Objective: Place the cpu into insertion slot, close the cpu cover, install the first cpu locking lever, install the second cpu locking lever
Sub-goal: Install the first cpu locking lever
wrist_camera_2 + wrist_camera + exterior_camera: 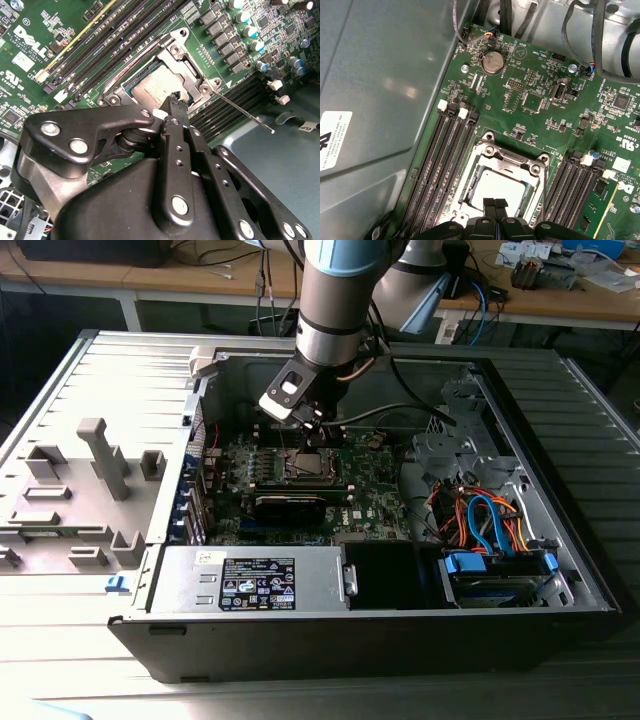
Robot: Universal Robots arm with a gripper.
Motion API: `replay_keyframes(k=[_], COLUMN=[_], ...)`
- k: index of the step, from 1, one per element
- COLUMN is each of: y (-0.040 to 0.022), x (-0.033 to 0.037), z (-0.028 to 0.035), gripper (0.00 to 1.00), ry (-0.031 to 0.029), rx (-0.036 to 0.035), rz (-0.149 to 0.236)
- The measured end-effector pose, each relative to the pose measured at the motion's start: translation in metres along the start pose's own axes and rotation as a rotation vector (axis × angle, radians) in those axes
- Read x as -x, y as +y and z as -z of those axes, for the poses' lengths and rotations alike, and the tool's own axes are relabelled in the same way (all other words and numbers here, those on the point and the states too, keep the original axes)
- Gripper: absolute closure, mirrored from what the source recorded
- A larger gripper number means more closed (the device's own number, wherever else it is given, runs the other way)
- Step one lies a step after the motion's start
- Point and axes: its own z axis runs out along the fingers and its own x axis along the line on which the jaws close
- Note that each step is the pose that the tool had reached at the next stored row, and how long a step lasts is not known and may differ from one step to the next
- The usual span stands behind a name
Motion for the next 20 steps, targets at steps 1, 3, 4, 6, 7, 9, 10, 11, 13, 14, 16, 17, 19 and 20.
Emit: replay_keyframes(k=[1, 3, 4, 6, 7, 9, 10, 11, 13, 14, 16, 17, 19, 20], y=[0.0000, 0.0000, 0.0000, 0.0000, 0.0000, 0.0000, 0.0000, 0.0000, 0.0000, 0.0000, 0.0000, 0.0000, 0.0000, 0.0000], x=[0.0000, 0.0000, 0.0000, 0.0000, 0.0000, 0.0000, 0.0000, 0.0000, 0.0000, 0.0000, 0.0000, 0.0000, 0.0000, 0.0000], z=[0.0000, 0.0000, 0.0000, 0.0000, 0.0000, 0.0000, 0.0000, 0.0000, 0.0000, 0.0000, 0.0000, 0.0000, 0.0000, 0.0000], gripper=[0.89, 0.89, 0.89, 0.89, 0.89, 0.89, 0.89, 0.89, 0.89, 0.89, 0.89, 0.89, 0.89, 0.89], ry=[0.0000, -0.0001, -0.0001, -0.0001, -0.0002, -0.0002, -0.0003, -0.0004, -0.0004, -0.0004, -0.0005, -0.0005, -0.0005, -0.0006], rx=[-0.0001, -0.0002, -0.0002, -0.0003, -0.0003, -0.0005, -0.0006, -0.0006, -0.0007, -0.0008, -0.0009, -0.0009, -0.0009, -0.0010], rz=[0.000, 0.002, 0.003, 0.004, 0.004, 0.006, 0.007, 0.008, 0.009, 0.010, 0.011, 0.011, 0.012, 0.012])
